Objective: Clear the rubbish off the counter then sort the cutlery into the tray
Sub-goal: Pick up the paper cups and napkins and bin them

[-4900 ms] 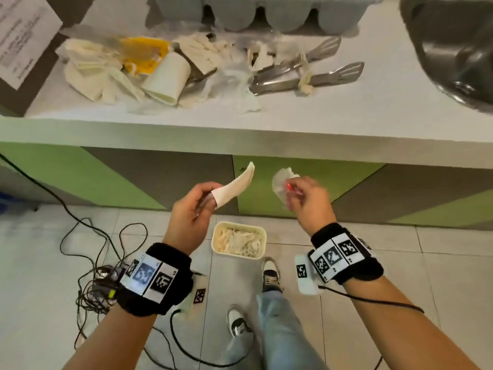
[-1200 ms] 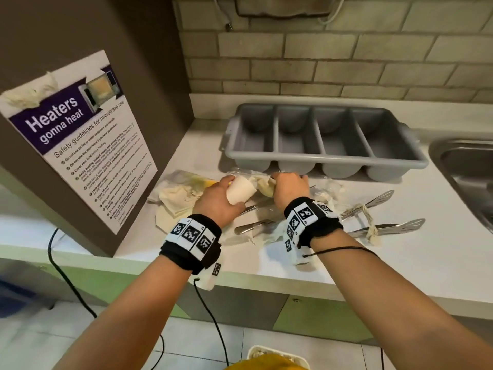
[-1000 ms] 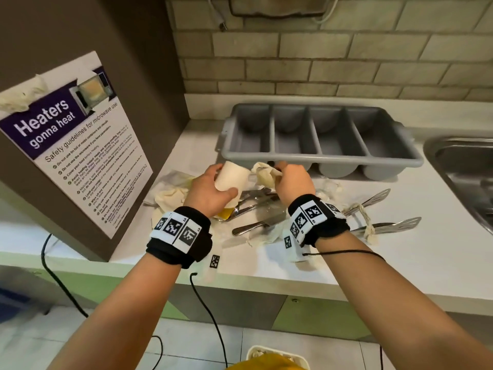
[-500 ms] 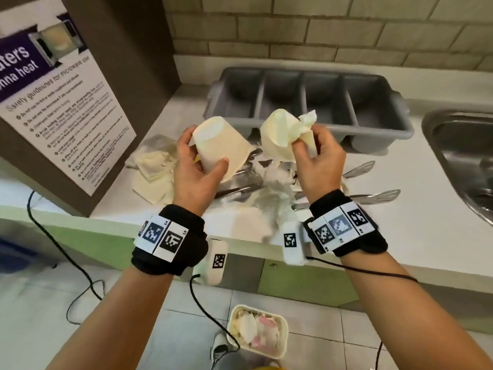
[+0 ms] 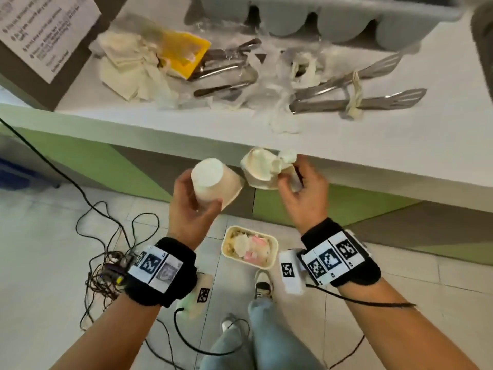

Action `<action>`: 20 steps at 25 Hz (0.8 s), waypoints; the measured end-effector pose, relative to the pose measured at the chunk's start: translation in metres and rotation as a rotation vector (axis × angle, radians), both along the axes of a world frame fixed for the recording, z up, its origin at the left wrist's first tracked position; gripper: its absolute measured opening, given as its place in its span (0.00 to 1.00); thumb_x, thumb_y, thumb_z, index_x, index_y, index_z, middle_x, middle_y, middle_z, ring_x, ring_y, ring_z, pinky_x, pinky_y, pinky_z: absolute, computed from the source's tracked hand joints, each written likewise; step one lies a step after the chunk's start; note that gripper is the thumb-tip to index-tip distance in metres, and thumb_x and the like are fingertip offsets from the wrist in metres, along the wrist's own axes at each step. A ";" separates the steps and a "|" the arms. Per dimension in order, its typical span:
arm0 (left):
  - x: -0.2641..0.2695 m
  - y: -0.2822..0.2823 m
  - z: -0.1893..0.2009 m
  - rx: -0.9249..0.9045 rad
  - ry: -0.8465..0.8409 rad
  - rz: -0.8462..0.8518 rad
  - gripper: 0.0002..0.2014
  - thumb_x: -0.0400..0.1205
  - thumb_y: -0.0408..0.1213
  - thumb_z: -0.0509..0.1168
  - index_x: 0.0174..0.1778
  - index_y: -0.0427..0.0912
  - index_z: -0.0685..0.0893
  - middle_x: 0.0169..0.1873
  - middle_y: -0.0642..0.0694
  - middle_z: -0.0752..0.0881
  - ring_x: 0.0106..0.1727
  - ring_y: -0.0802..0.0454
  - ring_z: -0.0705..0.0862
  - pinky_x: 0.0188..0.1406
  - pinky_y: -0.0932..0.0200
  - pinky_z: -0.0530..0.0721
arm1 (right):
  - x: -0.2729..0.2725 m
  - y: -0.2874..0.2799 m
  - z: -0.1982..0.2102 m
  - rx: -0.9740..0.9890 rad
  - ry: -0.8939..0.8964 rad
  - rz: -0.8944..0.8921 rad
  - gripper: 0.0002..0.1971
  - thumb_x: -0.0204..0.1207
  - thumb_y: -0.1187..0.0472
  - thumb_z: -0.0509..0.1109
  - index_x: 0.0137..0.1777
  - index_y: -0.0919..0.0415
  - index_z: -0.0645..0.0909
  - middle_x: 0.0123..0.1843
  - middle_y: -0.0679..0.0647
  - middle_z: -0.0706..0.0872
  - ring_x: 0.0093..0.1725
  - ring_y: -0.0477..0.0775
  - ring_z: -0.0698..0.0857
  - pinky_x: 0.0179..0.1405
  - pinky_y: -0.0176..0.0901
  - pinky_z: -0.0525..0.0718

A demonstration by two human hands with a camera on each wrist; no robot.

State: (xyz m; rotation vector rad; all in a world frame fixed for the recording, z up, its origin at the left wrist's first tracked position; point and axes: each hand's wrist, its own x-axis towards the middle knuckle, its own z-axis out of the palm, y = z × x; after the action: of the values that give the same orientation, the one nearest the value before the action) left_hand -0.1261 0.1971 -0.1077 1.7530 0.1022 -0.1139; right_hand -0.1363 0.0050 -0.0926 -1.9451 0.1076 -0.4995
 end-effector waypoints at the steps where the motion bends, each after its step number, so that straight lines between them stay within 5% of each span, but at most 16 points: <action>1: -0.010 0.007 -0.025 0.087 0.070 -0.032 0.32 0.68 0.27 0.71 0.68 0.40 0.68 0.58 0.48 0.78 0.53 0.53 0.82 0.51 0.65 0.85 | -0.013 0.004 -0.026 -0.006 0.094 0.016 0.12 0.71 0.64 0.63 0.48 0.70 0.84 0.39 0.49 0.83 0.35 0.30 0.78 0.34 0.10 0.71; 4: -0.028 0.025 -0.115 0.280 0.275 -0.100 0.31 0.72 0.25 0.71 0.71 0.39 0.69 0.57 0.44 0.81 0.57 0.42 0.83 0.57 0.51 0.82 | -0.043 0.017 -0.123 -0.019 0.450 0.051 0.12 0.76 0.71 0.65 0.56 0.70 0.84 0.49 0.60 0.89 0.45 0.41 0.82 0.40 0.14 0.73; 8: -0.034 0.029 -0.241 0.397 0.427 -0.222 0.30 0.73 0.26 0.70 0.71 0.43 0.71 0.61 0.38 0.84 0.55 0.42 0.83 0.52 0.61 0.75 | -0.061 0.027 -0.264 -0.180 0.739 0.076 0.14 0.78 0.68 0.62 0.62 0.66 0.83 0.57 0.66 0.89 0.55 0.62 0.87 0.55 0.41 0.80; 13: -0.037 0.024 -0.386 0.487 0.523 -0.248 0.28 0.74 0.28 0.68 0.70 0.43 0.71 0.61 0.36 0.84 0.57 0.40 0.81 0.48 0.61 0.73 | -0.069 0.032 -0.406 -0.232 0.900 0.083 0.16 0.78 0.70 0.60 0.63 0.65 0.82 0.65 0.62 0.85 0.62 0.60 0.84 0.65 0.40 0.77; 17: -0.032 0.014 -0.458 0.506 0.518 -0.255 0.28 0.75 0.26 0.66 0.72 0.43 0.70 0.62 0.36 0.83 0.50 0.45 0.77 0.48 0.62 0.72 | -0.064 0.030 -0.479 -0.318 0.923 0.138 0.18 0.79 0.69 0.59 0.64 0.60 0.82 0.65 0.62 0.85 0.62 0.62 0.83 0.65 0.43 0.77; 20: -0.022 0.004 -0.498 0.569 0.494 -0.364 0.33 0.73 0.27 0.68 0.74 0.44 0.67 0.65 0.37 0.81 0.62 0.40 0.80 0.56 0.61 0.75 | -0.052 0.029 -0.516 -0.398 0.970 0.203 0.20 0.78 0.68 0.59 0.69 0.59 0.77 0.71 0.61 0.79 0.69 0.61 0.78 0.70 0.43 0.73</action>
State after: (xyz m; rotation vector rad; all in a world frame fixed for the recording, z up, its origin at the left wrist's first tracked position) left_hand -0.1477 0.2014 -0.6054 2.2618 0.1865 -0.8543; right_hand -0.1880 0.0343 -0.6090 -2.3987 0.4440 0.6366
